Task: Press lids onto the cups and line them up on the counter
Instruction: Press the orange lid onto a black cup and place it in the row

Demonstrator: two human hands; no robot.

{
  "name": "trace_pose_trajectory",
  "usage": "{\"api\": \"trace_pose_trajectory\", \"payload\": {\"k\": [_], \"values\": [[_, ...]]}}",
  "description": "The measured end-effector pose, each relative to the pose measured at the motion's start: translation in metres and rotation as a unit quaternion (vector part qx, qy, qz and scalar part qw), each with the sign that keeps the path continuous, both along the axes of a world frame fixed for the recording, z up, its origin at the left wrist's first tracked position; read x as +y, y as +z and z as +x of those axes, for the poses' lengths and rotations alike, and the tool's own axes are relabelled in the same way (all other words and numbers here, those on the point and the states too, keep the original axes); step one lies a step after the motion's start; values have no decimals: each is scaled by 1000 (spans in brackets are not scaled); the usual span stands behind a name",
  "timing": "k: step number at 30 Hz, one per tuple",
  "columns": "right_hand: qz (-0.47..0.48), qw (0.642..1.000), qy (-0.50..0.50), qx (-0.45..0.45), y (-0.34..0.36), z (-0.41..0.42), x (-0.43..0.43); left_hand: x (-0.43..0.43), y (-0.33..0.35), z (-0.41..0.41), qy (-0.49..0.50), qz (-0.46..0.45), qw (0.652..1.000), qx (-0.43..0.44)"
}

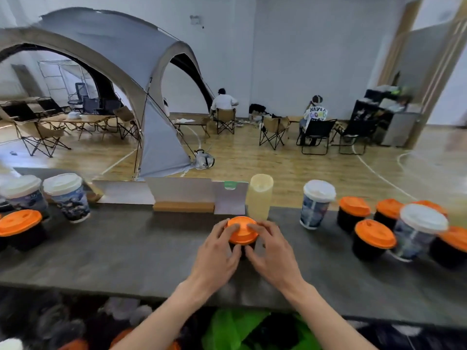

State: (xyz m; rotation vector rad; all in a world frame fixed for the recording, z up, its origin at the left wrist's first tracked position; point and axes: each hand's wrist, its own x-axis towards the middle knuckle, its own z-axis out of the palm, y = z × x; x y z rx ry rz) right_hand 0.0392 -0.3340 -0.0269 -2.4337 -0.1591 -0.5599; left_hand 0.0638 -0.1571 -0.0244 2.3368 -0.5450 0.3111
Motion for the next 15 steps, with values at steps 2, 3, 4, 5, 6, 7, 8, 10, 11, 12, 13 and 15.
{"api": "trace_pose_trajectory", "payload": {"k": [2, 3, 4, 5, 6, 7, 8, 10, 11, 12, 13, 15], "values": [[7, 1000, -5, -2, -3, -22, -40, -41, -2, -18, -13, -2, 1000, 11], [13, 1000, -6, -1, -4, -29, -56, -59, -2, -25, -18, -1, 1000, 14], [18, 1000, -8, -1, -5, -36, -71, -74, -1, -31, -22, -1, 1000, 15], [21, 1000, -10, -2, -7, -41, -84, -87, -1, -35, -24, -4, 1000, 16], [24, 1000, -13, -4, -8, -46, -95, -98, -1, -39, -26, -6, 999, 20], [25, 1000, -16, -8, -9, -51, -103, -106, -1, -44, -28, -6, 999, 26], [25, 999, -17, -10, -10, -56, -110, -113, -3, -48, -30, -5, 999, 32], [25, 1000, -16, -11, -13, -65, -118, -121, -6, -57, -33, -1, 999, 37], [24, 1000, -14, -12, -14, -69, -121, -123, -6, -59, -35, 3, 999, 37], [23, 1000, -14, -15, -15, -73, -122, -125, -6, -61, -36, 8, 999, 37], [21, 1000, -15, -16, -16, -75, -123, -127, -5, -62, -35, 11, 999, 38], [17, 999, -19, -20, -17, -76, -124, -129, -2, -60, -33, 9, 998, 46]]}}
